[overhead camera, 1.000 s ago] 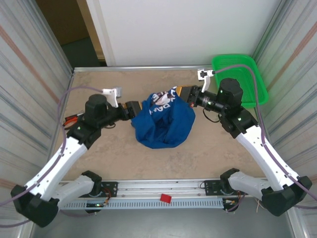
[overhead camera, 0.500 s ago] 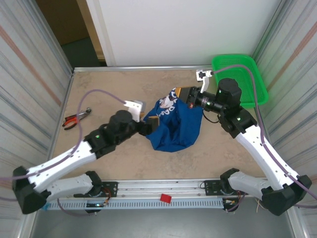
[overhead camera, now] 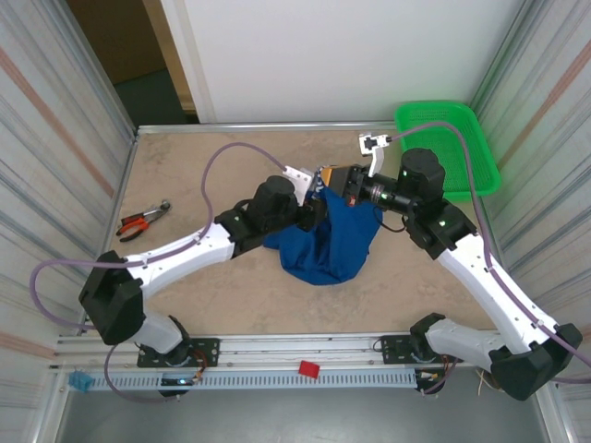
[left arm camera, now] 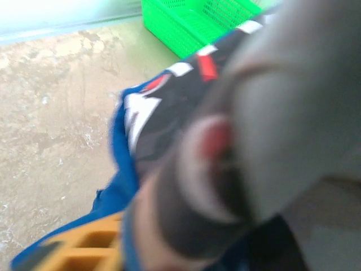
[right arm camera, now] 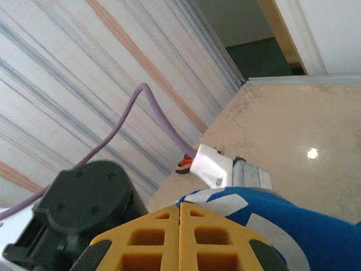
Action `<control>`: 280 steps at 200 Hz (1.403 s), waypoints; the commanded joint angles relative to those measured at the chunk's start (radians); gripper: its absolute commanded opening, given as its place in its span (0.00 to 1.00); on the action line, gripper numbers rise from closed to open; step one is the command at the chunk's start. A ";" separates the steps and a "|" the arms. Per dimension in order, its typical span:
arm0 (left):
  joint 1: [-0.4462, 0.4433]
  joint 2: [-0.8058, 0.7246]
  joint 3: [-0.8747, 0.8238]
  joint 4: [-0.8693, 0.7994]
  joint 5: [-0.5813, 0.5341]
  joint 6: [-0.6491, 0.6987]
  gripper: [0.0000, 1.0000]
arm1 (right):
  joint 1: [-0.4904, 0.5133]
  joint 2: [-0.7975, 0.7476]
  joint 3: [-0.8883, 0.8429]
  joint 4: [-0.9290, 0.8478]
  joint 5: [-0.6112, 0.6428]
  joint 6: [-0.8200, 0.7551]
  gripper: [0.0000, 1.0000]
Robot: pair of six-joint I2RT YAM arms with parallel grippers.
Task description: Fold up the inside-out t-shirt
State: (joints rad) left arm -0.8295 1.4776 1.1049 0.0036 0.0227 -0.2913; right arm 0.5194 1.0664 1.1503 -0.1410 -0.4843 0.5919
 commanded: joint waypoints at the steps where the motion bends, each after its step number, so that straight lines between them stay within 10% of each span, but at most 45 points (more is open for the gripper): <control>1: 0.094 -0.054 0.012 0.007 0.244 -0.036 0.00 | -0.099 -0.027 0.004 -0.013 0.009 -0.029 0.00; 52: 0.278 -0.191 -0.015 0.174 0.823 -0.273 0.00 | -0.269 0.187 -0.007 -0.056 0.050 -0.063 0.00; 67: 0.314 -0.204 -0.027 0.288 0.894 -0.386 0.00 | -0.263 0.196 -0.008 -0.071 0.015 -0.057 0.37; 106: 0.359 -0.185 -0.025 0.371 0.885 -0.606 0.00 | -0.054 -0.066 -0.093 -0.152 0.154 -0.129 0.76; 147: 0.353 -0.137 0.006 0.428 0.873 -0.745 0.00 | 0.213 -0.121 -0.226 -0.057 0.386 -0.165 0.87; 198: 0.321 -0.152 0.031 0.423 0.864 -0.775 0.00 | 0.227 0.114 -0.156 0.038 0.379 -0.186 0.71; 224: 0.334 -0.167 0.026 0.396 0.863 -0.781 0.00 | 0.152 0.137 -0.141 0.046 0.260 -0.182 0.00; 280: 0.448 -0.149 -0.079 0.412 0.829 -0.804 0.00 | 0.001 -0.052 -0.135 -0.096 -0.093 -0.254 0.00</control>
State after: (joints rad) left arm -0.4217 1.3331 1.0607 0.3656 0.8600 -1.0710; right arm 0.5720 1.1072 0.9779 -0.1932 -0.3710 0.3832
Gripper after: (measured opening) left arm 0.063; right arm 0.046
